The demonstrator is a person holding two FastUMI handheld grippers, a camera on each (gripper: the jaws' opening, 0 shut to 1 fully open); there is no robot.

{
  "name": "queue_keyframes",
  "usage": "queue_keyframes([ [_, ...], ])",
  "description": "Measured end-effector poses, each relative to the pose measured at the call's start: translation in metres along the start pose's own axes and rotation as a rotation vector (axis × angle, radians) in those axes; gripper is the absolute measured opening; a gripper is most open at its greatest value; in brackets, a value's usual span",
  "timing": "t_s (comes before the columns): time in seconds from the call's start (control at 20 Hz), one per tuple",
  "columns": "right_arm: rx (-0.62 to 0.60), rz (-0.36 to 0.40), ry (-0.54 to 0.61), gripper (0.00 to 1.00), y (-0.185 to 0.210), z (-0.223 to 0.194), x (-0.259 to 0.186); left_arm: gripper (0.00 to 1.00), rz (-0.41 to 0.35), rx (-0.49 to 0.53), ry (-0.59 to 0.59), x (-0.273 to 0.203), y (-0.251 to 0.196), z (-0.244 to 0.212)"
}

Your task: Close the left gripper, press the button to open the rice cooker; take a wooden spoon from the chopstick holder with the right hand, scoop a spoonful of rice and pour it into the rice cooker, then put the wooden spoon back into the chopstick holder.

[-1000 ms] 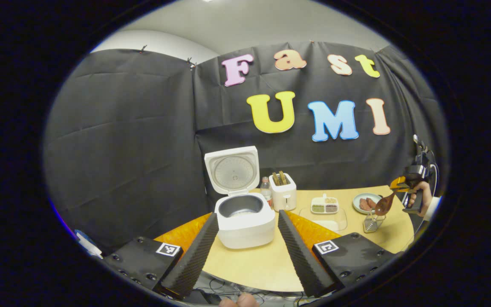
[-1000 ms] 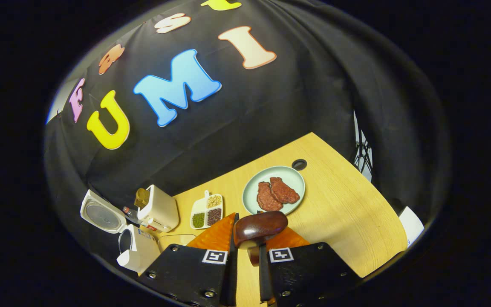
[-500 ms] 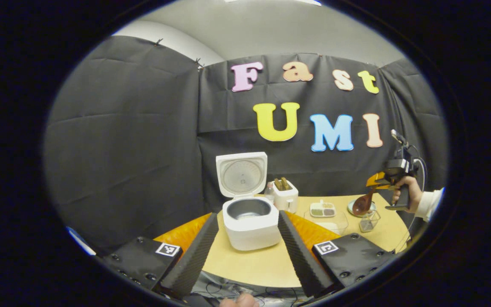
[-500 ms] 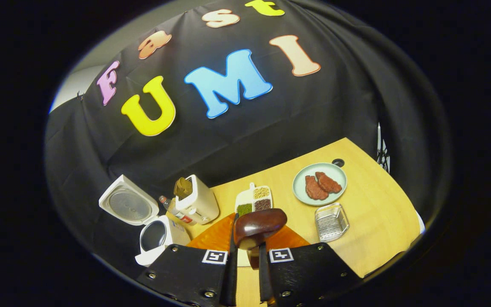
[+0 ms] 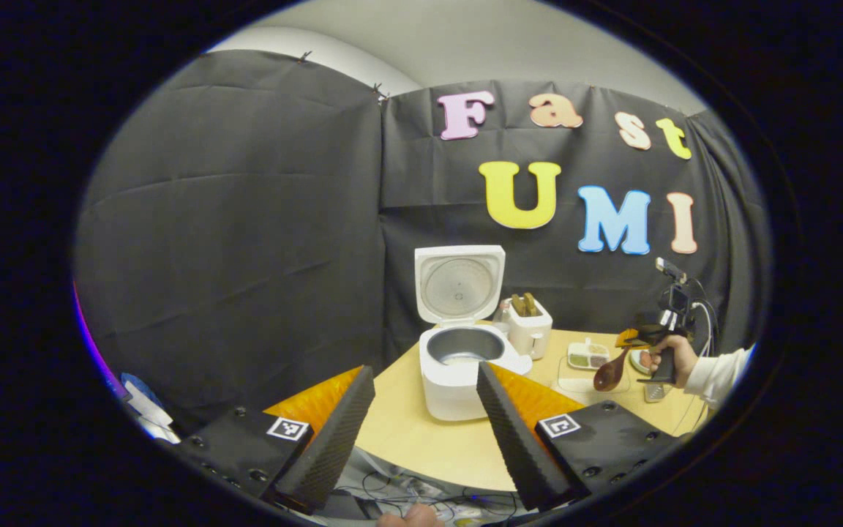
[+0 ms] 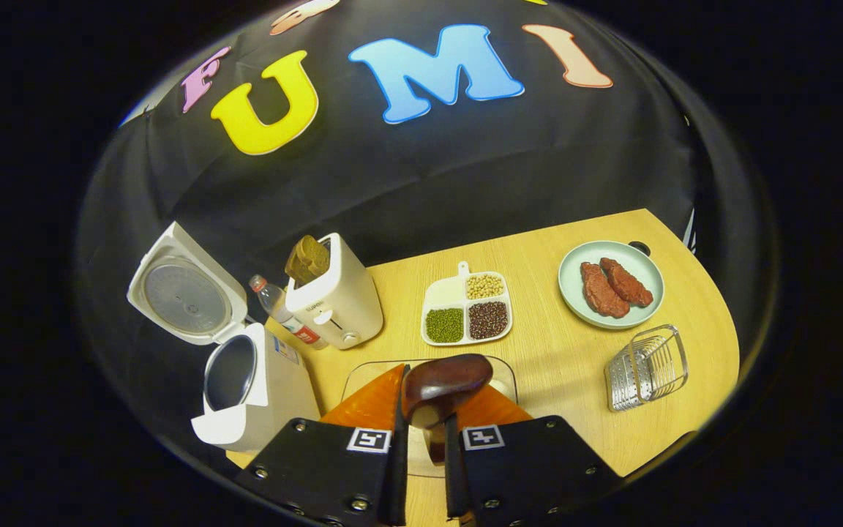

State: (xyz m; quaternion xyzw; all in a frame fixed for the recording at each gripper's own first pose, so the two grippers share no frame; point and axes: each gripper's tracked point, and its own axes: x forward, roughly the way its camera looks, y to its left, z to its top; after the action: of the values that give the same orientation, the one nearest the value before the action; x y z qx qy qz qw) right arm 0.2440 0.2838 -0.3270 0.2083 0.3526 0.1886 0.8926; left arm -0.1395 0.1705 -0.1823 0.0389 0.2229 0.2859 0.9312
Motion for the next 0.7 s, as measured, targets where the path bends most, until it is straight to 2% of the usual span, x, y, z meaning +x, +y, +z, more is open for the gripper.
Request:
queue_keyframes([
  [0.15, -0.102, -0.052, 0.005, 0.21, -0.012, -0.014, 0.02, 1.0, 0.022, 0.003, 0.024, 0.015, -0.008, -0.001],
  [0.2, -0.141, -0.065, 0.008, 0.22, -0.015, -0.019, 0.023, 0.98, 0.023, -0.002, 0.03, 0.019, -0.011, -0.001],
  [0.35, -0.219, -0.05, 0.011, 0.21, -0.006, -0.029, 0.029, 0.98, 0.034, 0.001, 0.048, 0.028, -0.015, -0.005],
  [0.6, -0.141, 0.022, 0.095, 0.21, 0.016, -0.048, 0.042, 0.99, 0.052, 0.009, 0.039, 0.031, -0.015, 0.0],
  [0.7, -0.066, 0.05, 0.128, 0.21, 0.025, -0.053, 0.044, 0.99, 0.065, 0.003, 0.038, 0.029, -0.01, -0.001],
])
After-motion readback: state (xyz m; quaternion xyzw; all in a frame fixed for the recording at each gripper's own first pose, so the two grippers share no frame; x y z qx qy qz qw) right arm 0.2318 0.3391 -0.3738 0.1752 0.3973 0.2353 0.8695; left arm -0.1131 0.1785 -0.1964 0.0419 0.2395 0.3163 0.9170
